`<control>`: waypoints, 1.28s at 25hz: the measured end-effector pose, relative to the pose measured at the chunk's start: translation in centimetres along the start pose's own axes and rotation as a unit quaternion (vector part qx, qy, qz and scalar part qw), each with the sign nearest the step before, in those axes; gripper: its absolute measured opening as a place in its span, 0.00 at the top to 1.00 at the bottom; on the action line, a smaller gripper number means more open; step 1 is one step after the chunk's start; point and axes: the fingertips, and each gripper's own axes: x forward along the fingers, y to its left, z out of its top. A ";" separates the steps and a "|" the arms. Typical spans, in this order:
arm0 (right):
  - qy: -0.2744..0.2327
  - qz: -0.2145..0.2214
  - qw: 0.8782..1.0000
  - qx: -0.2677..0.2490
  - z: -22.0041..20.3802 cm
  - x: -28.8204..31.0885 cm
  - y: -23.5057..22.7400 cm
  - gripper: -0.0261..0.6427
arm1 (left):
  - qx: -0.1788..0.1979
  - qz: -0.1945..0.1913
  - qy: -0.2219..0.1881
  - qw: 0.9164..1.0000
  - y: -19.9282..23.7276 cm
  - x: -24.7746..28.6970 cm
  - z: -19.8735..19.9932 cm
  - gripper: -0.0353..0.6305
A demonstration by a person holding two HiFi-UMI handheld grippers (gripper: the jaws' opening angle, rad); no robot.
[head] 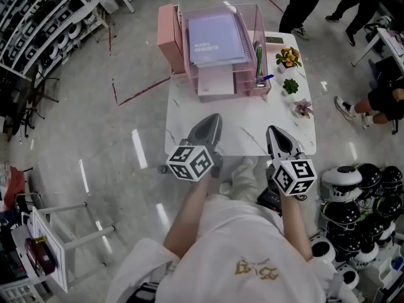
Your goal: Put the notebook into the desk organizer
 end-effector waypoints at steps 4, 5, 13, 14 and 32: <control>-0.004 0.000 1.000 0.002 0.0 -0.5 0.2 0.95 | -0.003 -0.008 0.005 1.000 -0.5 -0.3 -0.2 0.92; -0.004 -0.001 1.000 0.002 0.0 -0.6 0.2 0.95 | -0.003 -0.009 0.006 1.000 -0.5 -0.4 -0.3 0.92; -0.004 -0.001 1.000 0.000 0.0 -0.8 0.6 0.95 | 0.019 -0.007 0.013 1.000 -0.7 -0.8 -0.4 0.92; -0.004 -0.001 1.000 0.000 0.0 -0.8 0.6 0.95 | 0.019 -0.008 0.013 1.000 -0.7 -0.9 -0.4 0.92; 0.003 0.001 1.000 -0.005 -0.2 -0.4 1.0 0.95 | 0.011 -0.011 0.019 1.000 -0.2 -0.8 -0.5 0.92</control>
